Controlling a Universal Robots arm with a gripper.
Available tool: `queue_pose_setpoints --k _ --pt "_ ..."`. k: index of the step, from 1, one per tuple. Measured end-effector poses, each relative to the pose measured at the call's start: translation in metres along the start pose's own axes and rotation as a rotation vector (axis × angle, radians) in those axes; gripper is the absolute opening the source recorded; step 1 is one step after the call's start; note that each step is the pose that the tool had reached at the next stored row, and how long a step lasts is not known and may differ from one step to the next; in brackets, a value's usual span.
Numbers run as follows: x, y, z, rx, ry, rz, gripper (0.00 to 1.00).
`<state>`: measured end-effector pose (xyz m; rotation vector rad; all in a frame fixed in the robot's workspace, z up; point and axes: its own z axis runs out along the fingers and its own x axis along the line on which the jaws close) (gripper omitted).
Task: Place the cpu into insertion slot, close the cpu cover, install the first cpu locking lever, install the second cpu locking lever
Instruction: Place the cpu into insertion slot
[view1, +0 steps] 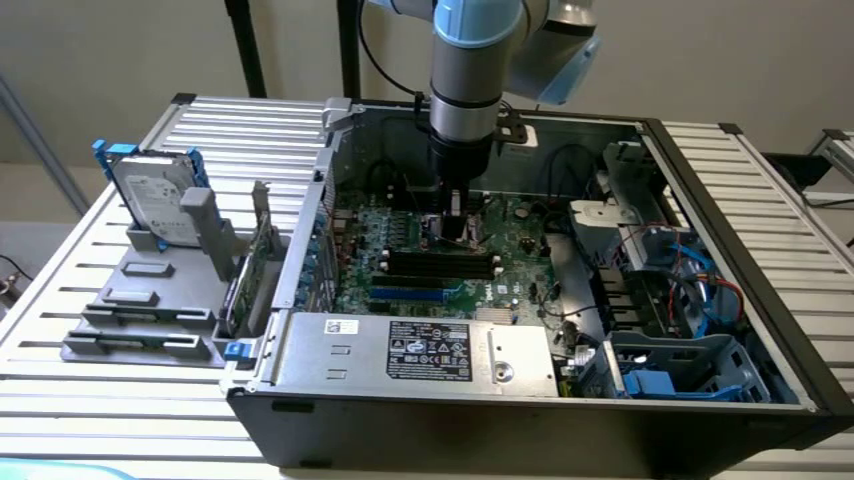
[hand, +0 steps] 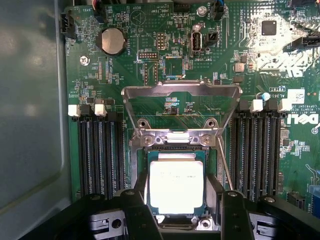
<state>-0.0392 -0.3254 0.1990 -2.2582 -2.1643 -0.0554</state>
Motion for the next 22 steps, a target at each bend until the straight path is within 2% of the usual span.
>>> queue_pose_setpoints --k 22 --pt "0.0004 0.0000 0.0010 -0.0002 -0.0009 0.001 0.56"
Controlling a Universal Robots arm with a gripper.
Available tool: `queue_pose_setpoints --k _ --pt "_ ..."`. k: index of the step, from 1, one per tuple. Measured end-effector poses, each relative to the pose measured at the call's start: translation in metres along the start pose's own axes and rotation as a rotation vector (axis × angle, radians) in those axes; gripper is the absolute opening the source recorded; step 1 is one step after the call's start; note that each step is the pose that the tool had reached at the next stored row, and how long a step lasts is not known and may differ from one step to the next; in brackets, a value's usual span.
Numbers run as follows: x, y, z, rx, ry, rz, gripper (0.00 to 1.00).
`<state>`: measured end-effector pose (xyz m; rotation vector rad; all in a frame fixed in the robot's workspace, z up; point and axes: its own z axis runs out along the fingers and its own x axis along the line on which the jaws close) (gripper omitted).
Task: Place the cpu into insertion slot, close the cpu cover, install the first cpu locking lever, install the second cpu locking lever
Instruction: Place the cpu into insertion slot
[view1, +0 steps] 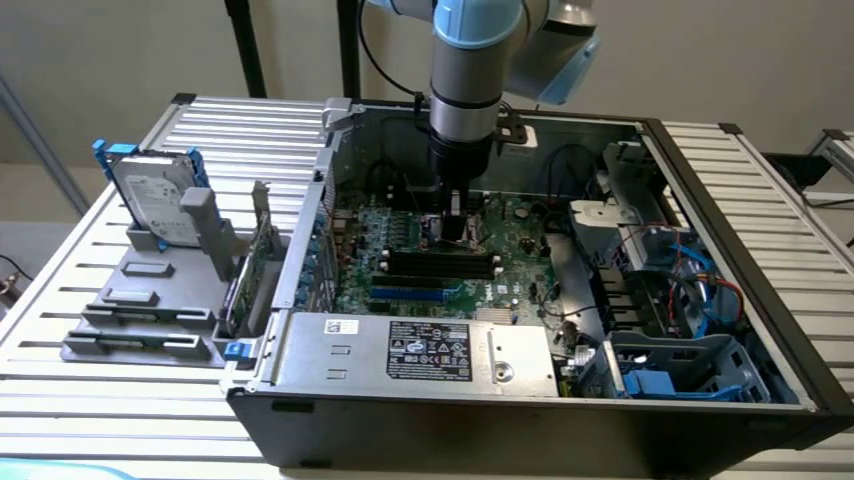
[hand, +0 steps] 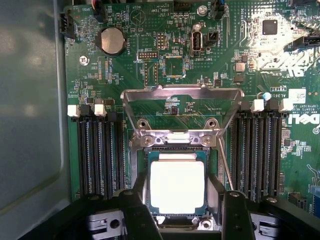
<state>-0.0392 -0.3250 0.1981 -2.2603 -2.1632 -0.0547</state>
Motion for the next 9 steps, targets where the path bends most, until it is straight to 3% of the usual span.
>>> queue_pose_setpoints --k 1,6,9 --pt "0.0000 0.0000 0.0000 0.0000 0.0000 0.000 0.62" --pt "0.0000 0.0000 -0.0016 0.0001 -0.0002 0.000 0.62" --pt "0.0002 0.0001 -0.0084 0.0001 -0.0002 0.000 0.62"
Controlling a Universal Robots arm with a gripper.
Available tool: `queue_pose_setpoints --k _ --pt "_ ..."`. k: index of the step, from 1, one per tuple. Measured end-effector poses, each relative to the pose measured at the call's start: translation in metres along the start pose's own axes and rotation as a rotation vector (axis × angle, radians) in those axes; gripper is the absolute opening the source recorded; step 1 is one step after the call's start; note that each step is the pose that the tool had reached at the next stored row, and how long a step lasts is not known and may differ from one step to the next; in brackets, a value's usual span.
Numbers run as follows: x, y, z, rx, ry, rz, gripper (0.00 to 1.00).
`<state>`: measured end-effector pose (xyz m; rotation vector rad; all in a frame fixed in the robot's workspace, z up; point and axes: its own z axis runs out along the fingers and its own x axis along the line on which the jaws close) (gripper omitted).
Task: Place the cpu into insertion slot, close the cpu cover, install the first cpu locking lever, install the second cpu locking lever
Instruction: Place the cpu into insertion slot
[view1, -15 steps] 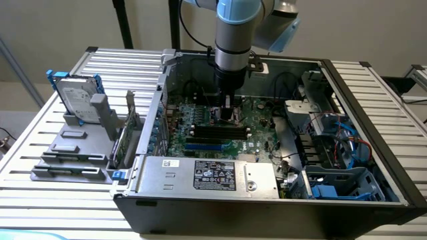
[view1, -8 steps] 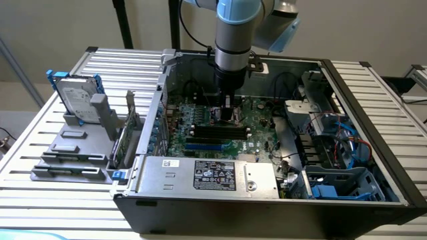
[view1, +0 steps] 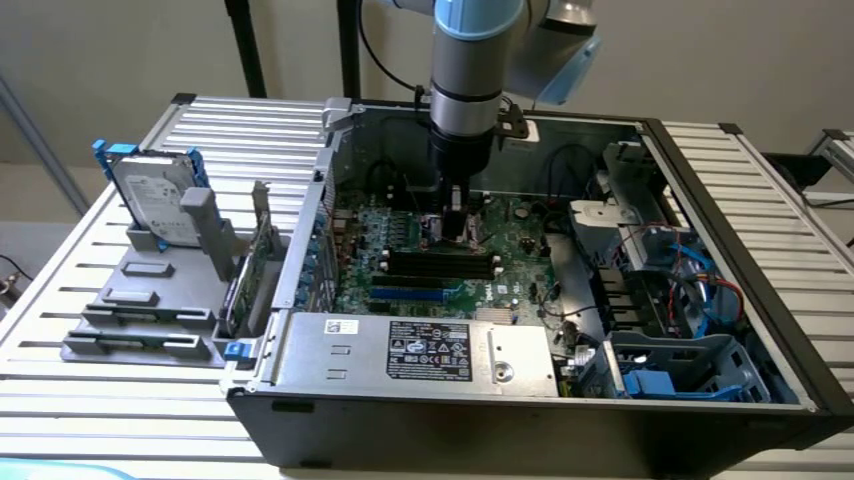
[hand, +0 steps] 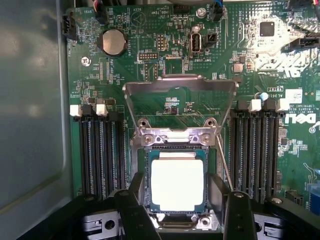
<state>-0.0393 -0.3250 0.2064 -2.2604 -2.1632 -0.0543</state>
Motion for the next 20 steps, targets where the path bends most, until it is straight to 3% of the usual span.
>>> queue_pose_setpoints --k 7,8,12,14,17,18,20 --pt "0.000 -0.0042 -0.0142 0.0000 0.0000 0.000 0.60" --pt "0.000 -0.0062 -0.0152 0.0000 -0.0001 0.000 0.47" --pt "-0.001 -0.0183 -0.0173 0.0000 0.0000 0.000 0.36" --pt "-0.002 -0.0260 -0.0179 0.0000 0.0000 0.000 0.24" --pt "-0.004 -0.0364 -0.0187 0.0000 0.0000 0.000 0.18" --pt "-0.005 -0.0390 -0.0189 -0.0001 0.0001 0.000 0.11" --pt "-0.005 -0.0409 -0.0190 -0.0001 0.0002 0.000 0.11"
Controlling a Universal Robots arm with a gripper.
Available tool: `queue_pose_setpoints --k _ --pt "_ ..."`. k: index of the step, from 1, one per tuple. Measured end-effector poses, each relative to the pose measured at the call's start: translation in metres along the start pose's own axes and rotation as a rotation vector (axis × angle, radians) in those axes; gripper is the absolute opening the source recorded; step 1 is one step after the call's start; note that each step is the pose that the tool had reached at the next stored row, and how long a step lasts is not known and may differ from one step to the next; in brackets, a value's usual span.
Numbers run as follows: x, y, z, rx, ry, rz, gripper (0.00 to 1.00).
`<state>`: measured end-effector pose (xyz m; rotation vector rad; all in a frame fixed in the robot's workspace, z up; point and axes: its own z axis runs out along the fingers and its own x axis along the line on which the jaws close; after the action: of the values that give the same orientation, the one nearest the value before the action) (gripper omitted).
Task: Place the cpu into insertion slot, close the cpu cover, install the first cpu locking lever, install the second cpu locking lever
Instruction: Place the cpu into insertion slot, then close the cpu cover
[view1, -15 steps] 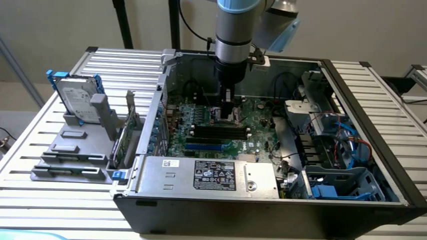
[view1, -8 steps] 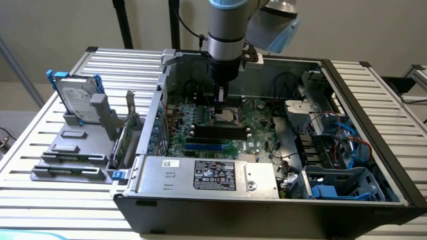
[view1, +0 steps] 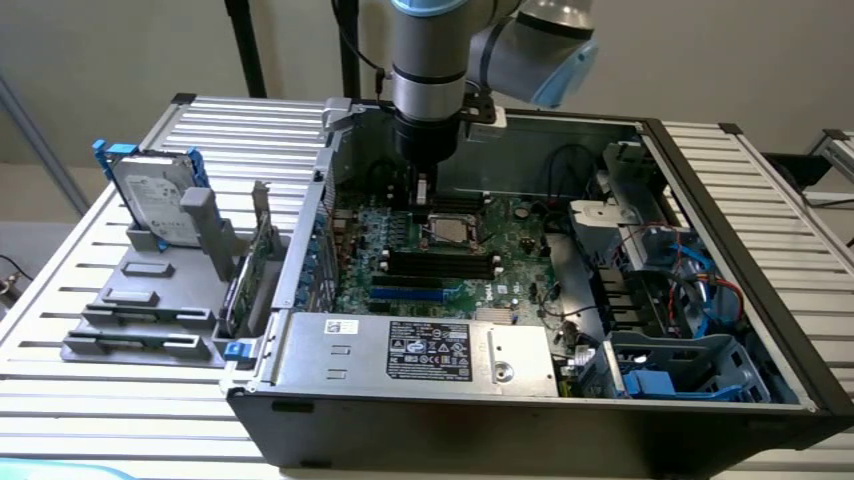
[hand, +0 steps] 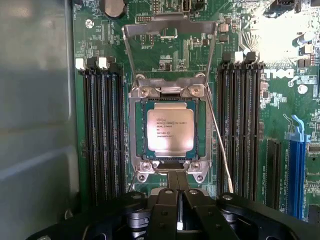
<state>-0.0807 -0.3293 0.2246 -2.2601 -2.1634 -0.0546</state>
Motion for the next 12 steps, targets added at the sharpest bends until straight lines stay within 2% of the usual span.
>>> queue_pose_setpoints --k 12 --pt "0.0000 0.0000 0.0000 0.0001 -0.0002 0.000 0.11"
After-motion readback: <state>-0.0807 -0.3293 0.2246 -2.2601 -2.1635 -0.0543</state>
